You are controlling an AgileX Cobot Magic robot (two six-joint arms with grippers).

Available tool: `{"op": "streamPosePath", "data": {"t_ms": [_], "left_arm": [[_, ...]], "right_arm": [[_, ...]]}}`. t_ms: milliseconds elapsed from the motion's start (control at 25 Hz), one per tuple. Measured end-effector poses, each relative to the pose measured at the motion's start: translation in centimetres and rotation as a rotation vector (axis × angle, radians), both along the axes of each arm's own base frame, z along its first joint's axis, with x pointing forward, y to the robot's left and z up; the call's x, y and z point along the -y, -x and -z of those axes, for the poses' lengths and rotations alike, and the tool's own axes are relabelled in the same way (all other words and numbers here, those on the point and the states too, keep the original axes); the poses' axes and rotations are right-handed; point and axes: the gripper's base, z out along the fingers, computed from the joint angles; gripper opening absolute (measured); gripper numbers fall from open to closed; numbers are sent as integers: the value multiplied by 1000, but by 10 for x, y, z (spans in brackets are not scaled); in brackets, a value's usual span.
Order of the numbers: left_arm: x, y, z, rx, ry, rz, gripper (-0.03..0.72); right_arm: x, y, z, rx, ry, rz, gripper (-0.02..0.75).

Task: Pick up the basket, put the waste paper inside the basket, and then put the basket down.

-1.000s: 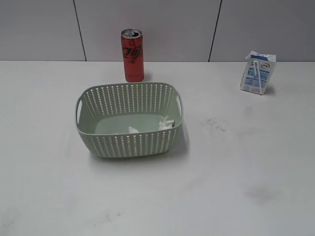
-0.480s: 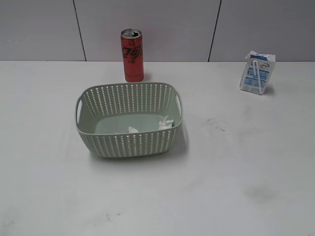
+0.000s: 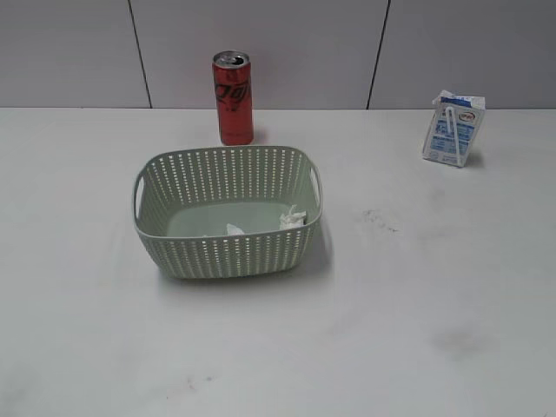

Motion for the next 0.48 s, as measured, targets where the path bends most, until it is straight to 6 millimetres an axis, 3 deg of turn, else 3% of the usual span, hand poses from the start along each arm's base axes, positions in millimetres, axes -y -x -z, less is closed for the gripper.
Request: {"op": "streamPosePath", "data": {"t_ms": [480], "left_arm": [[0, 0, 0, 0, 0, 0, 571]], "right_arm": [[-3, 0, 0, -3, -24, 71, 589]]}}
